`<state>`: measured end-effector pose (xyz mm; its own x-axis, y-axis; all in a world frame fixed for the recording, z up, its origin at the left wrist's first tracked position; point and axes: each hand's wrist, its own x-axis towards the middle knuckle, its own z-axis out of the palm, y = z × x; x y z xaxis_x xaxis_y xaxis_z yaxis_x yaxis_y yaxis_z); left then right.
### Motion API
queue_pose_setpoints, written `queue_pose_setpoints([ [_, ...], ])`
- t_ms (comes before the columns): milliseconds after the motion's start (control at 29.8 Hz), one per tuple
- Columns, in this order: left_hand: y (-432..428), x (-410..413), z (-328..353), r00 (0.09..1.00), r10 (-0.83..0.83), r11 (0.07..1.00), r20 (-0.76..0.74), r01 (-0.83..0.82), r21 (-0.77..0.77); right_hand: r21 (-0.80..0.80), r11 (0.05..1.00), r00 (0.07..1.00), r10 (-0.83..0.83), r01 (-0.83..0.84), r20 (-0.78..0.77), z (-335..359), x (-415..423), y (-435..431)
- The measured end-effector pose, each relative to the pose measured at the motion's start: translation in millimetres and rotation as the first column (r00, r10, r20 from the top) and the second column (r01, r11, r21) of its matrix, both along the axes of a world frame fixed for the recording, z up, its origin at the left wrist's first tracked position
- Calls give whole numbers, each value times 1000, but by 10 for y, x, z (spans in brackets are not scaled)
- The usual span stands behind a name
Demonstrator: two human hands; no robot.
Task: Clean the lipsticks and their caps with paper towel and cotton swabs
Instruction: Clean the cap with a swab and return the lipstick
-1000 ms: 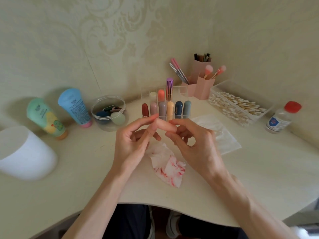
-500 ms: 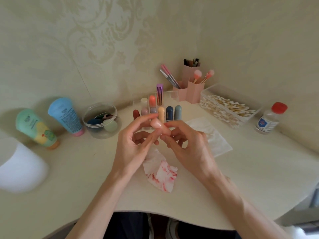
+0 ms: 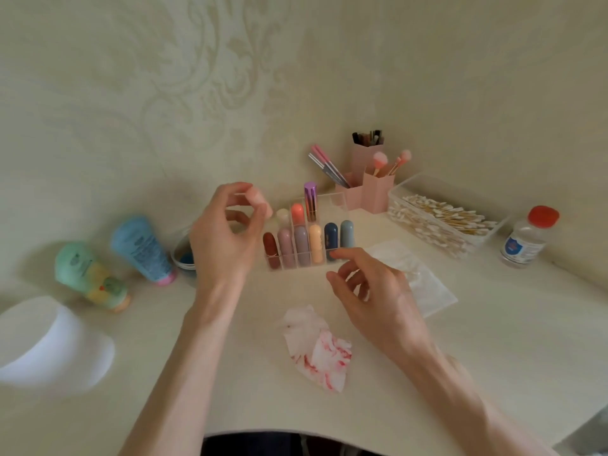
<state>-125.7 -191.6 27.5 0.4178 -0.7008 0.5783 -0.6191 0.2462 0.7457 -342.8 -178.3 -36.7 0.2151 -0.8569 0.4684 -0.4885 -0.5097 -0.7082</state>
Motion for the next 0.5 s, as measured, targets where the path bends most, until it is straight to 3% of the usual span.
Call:
queue_pose_setpoints([
  [168, -251, 134, -7, 978, 48, 978, 203, -87, 191, -35, 999, 999, -18, 16, -43, -13, 18, -18],
  [503, -411, 251, 8, 964, -22, 914, 266, -89, 397, -40, 999, 998, -12, 10, -69, -45, 17, -50],
])
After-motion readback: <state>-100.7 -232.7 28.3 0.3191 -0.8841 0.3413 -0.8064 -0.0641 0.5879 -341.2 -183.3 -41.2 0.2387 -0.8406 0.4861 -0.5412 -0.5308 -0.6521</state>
